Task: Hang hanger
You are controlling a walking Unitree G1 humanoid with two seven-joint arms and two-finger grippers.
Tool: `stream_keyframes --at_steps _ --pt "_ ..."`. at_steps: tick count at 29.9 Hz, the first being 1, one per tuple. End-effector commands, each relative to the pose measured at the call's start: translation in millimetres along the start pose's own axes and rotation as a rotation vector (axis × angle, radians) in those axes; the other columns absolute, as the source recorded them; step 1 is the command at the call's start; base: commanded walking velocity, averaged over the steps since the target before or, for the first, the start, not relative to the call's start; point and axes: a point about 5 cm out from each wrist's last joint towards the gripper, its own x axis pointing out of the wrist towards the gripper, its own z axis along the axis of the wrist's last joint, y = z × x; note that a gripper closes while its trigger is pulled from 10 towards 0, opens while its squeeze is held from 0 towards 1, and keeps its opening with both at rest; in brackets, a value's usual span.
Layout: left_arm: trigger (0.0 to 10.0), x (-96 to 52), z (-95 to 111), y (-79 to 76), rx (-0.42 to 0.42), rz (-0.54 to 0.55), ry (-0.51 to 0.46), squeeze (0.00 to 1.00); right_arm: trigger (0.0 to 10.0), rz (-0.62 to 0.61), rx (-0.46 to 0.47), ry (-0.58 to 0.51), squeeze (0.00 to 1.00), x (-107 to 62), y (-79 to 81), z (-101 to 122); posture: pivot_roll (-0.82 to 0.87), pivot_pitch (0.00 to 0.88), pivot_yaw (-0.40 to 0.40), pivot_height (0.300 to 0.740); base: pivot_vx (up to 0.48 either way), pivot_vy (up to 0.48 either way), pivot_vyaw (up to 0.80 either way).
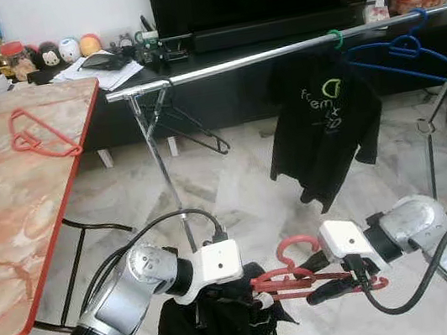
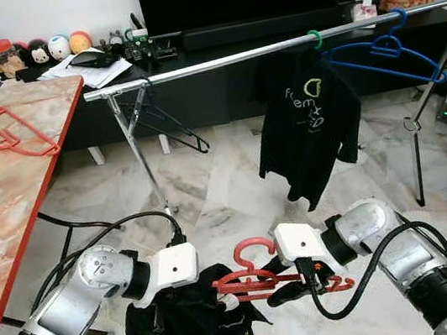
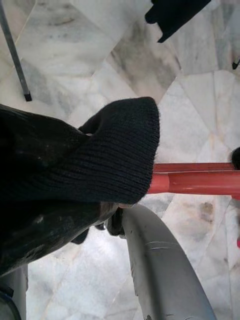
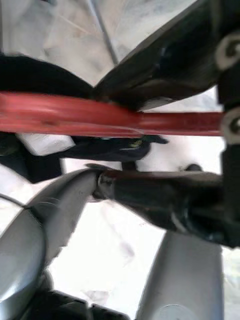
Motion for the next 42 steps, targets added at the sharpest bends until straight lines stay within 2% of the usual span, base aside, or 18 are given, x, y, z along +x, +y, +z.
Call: stream_keyframes --at_steps 1,2,32,42 --pt "10.0 -8.0 15 11.1 0.069 0.047 -0.026 0.0 0.9 0.017 0.02 0.054 0.0 2.8 3.3 -9 -0.04 0.0 0.015 0.74 0.0 0.0 0.0" --pt "10.0 -8.6 15 11.3 0.069 0.049 -0.026 0.0 0.0 0.012 0.02 0.061 0.0 3.1 2.7 -10 -0.04 0.0 0.014 0.74 0.0 0.0 0.0" --pt "10.0 -11.6 23 14.1 0.071 0.068 -0.044 0.0 0.0 -0.037 0.03 -0.051 0.0 12.2 -0.8 2 -0.02 0.0 0.013 0.74 0.0 0.0 0.0" --pt "10.0 -15.3 34 21.8 0.123 0.077 -0.052 0.0 0.0 -0.08 0.038 -0.066 0.0 13.2 -1.8 2 -0.02 0.0 0.024 0.74 0.0 0.0 0.0"
